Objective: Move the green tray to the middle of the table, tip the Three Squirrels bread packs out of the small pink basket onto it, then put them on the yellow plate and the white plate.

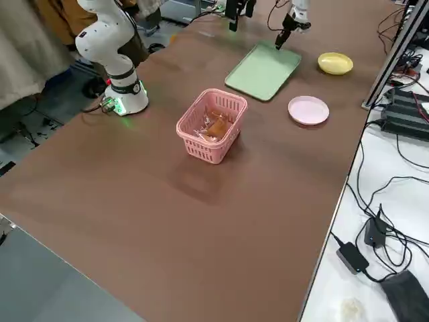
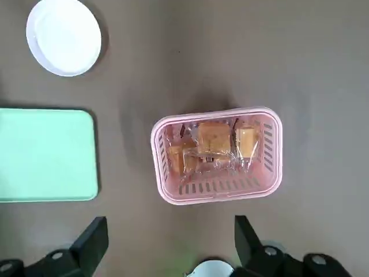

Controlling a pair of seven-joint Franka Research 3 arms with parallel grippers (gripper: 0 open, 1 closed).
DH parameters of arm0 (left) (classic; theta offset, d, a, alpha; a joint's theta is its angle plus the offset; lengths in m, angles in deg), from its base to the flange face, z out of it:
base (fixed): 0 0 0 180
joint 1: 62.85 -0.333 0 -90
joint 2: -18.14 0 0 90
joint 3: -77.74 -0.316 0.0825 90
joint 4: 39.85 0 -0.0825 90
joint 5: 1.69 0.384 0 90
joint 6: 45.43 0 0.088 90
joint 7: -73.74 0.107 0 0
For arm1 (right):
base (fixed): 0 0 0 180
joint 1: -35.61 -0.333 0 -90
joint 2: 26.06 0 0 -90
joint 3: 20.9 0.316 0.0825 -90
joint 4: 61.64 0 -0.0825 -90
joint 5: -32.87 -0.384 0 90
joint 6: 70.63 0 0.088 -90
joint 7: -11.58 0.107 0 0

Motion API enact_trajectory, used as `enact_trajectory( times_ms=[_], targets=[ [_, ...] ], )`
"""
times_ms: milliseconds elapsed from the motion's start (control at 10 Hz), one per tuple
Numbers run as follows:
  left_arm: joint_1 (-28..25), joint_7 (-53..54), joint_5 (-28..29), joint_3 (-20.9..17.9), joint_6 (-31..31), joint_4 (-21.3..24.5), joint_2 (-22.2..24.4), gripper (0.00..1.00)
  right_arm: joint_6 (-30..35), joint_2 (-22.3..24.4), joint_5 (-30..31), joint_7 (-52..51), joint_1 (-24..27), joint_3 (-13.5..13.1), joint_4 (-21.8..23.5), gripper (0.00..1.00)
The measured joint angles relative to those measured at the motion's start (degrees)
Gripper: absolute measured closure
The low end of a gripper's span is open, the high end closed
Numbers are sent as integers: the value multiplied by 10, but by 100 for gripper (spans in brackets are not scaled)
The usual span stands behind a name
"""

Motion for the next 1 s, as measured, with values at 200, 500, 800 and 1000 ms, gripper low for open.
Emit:
enact_trajectory(
  times_ms=[200,500,800,1000],
  targets=[
    [16,-4,0,-24,0,-15,-7,60,-29,3,0,0,-6,2,38,5],
    [-39,-2,1,-29,-1,-35,21,16,-130,46,0,1,-25,3,172,7],
    [-153,24,1,-28,-102,-104,100,0,-229,89,-1,1,-50,4,302,7],
    [-196,50,1,-28,-189,-176,130,0,-299,98,-1,1,-66,5,380,9]
  ],
)
